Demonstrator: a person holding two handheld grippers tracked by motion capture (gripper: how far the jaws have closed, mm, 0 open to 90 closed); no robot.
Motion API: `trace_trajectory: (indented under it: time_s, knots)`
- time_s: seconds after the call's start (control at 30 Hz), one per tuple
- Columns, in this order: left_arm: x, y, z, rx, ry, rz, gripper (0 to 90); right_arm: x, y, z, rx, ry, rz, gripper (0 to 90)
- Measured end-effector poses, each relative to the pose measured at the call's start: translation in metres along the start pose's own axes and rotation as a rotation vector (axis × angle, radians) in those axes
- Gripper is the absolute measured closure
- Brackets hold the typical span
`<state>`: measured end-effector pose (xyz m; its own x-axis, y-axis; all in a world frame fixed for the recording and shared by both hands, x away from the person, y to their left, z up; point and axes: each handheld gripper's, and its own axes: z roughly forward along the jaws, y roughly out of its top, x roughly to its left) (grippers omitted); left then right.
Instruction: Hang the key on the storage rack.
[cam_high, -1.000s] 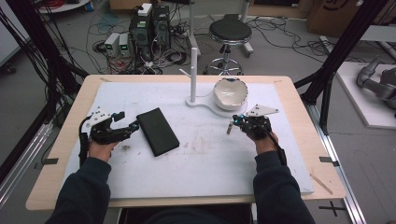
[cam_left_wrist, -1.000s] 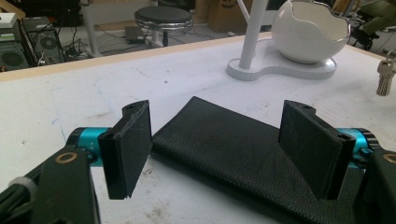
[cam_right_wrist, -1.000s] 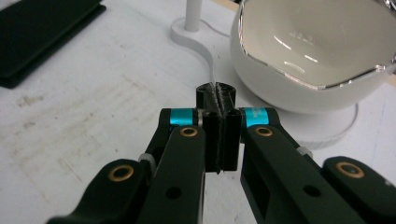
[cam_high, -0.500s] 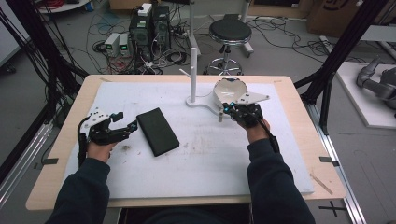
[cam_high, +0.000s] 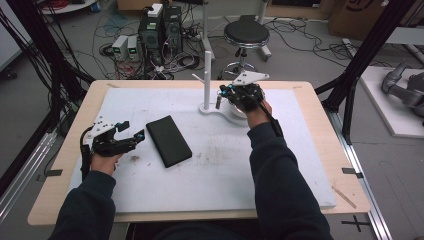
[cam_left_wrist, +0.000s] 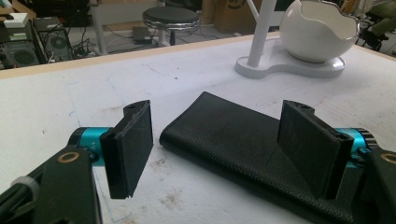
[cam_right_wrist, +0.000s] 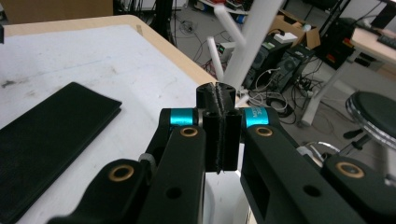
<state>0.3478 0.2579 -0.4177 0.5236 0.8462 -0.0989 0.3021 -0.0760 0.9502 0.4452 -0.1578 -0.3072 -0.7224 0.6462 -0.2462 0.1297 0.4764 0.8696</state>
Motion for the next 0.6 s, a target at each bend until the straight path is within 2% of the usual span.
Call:
trace_trajectory:
  time_s: [0.17,0.33,0.6]
  knots:
    - [0.002,0.0,-0.002,-0.002,0.006,0.002,26.6,0.0,0.02,0.014,-0.006,-0.011,-0.042,90.0]
    - [0.002,0.0,-0.001,-0.005,0.004,0.001,26.6,-0.001,0.036,0.025,-0.033,-0.015,-0.033,90.0]
    - [0.002,0.0,-0.001,-0.005,0.003,0.002,27.7,-0.006,0.049,0.037,-0.053,-0.043,-0.018,90.0]
